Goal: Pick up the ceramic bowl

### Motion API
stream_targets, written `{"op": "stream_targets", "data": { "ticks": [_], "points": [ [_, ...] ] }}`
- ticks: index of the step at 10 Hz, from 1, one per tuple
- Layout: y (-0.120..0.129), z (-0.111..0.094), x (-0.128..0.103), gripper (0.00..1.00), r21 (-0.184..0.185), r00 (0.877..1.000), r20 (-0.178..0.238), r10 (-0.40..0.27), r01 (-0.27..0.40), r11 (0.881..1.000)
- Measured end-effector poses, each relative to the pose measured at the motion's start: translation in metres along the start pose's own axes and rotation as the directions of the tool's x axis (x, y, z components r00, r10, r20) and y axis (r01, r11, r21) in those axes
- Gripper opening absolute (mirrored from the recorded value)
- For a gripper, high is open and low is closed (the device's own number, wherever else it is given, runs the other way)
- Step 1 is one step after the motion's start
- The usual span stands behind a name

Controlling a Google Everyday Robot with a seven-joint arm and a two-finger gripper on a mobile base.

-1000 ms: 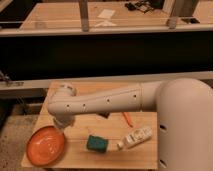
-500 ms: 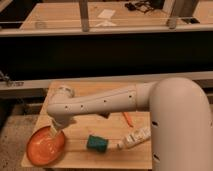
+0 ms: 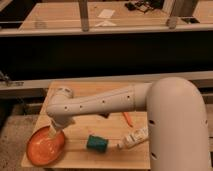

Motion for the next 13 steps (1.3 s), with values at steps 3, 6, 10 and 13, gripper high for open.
{"op": "stream_targets", "data": {
  "ticks": [3,6,10,13],
  "points": [
    [0.001,0.004,0.002,0.73,0.002,1.0,-0.003,0.003,-0.003,1.0],
    [-0.001,0.009,0.004,0.73,0.01,1.0,-0.004,0.003,-0.003,1.0],
    [-0.001,0.015,0.008,0.73,0.015,1.0,-0.002,0.005,-0.005,1.0],
    [-0.001,0.02,0.009,0.73,0.021,1.0,-0.001,0.008,-0.008,1.0]
  ]
}}
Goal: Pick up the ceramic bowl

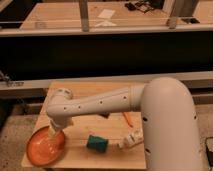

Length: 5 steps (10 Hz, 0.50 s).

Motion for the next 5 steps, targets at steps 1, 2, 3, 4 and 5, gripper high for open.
{"op": "stream_targets", "data": {
  "ticks": [1,2,3,4,5],
  "points": [
    [0.0002,0.0016,0.0007,0.73,0.001,1.0,0.0,0.001,-0.001,1.0],
    [0.0016,0.0035,0.0019,0.73,0.003,1.0,0.0,0.003,-0.003,1.0],
    [0.0029,0.0053,0.0026,0.73,0.004,1.0,0.001,0.005,-0.005,1.0],
    [0.0035,0.0068,0.0035,0.73,0.007,1.0,0.001,0.007,-0.007,1.0],
    [0.0042,0.0078,0.0043,0.73,0.009,1.0,0.0,0.009,-0.009,1.0]
  ]
}}
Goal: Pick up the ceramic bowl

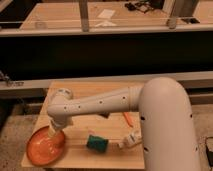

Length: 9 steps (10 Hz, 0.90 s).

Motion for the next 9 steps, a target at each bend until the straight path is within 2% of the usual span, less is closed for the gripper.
{"op": "stream_targets", "data": {
  "ticks": [9],
  "points": [
    [0.011,0.013,0.007,0.73,0.018,1.0,-0.001,0.019,-0.019,1.0]
  ]
}}
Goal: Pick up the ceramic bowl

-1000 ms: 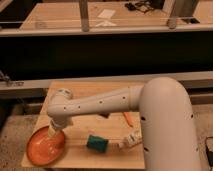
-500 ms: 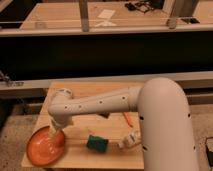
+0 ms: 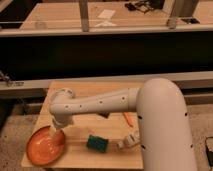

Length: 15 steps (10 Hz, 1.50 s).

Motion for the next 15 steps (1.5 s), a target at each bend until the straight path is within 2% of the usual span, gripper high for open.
{"op": "stream_targets", "data": {
  "ticks": [15],
  "points": [
    [0.018,0.02,0.021,0.73,0.015,1.0,-0.003,0.026,-0.026,1.0]
  ]
}}
